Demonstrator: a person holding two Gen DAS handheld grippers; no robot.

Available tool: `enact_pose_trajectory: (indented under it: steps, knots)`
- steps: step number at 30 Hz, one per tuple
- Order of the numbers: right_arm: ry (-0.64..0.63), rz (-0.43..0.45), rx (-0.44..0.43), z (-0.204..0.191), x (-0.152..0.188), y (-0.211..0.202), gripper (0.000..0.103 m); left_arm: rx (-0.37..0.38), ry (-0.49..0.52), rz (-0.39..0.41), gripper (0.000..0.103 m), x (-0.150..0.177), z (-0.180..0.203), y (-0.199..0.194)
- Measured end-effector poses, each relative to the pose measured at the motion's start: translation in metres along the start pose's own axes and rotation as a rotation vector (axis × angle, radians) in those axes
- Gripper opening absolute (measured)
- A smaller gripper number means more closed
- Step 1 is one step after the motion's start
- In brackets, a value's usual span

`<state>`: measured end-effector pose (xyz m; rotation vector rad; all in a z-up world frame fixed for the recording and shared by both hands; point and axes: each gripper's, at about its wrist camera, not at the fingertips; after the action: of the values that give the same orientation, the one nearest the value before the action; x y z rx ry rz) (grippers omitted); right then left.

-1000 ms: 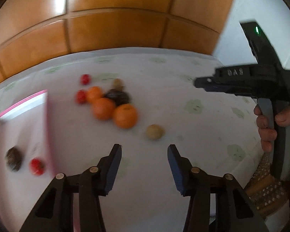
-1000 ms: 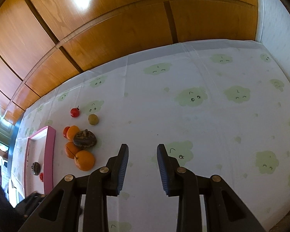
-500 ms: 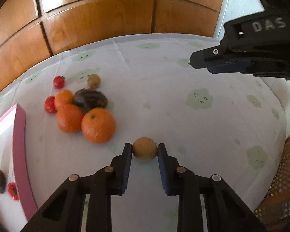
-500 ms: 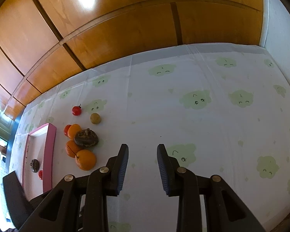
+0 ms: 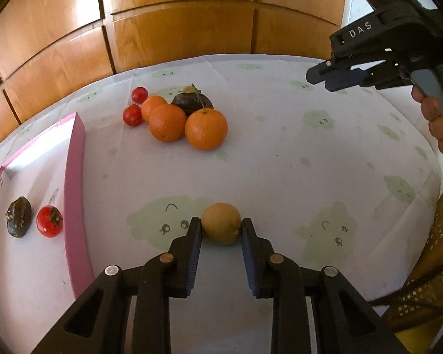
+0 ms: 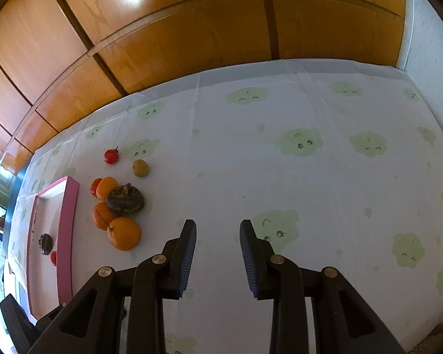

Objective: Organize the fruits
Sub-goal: 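Move the left tool to the small tan round fruit and close on it, then grasp the stemmed mandarin orange with the right tool while the left tool holds the tan fruit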

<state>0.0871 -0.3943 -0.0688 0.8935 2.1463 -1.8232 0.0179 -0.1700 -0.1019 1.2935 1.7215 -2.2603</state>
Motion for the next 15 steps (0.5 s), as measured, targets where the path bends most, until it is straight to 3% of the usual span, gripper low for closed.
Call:
enact_pose_trajectory:
  steps: [15]
  knots:
    - [-0.115,-0.061,-0.168,-0.044,0.008,0.013,0.031,0.004,0.032,0.053,0.027,0.006,0.001,-0.003]
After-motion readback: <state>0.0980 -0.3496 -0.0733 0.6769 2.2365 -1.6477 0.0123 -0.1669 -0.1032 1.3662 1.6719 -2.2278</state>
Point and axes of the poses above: each gripper's, at about its wrist camera, not at the fingertips, and y roughly the way its jaws point, z to its right, x to its underside, and after that the axes turned 2 degrees about x, right-handed
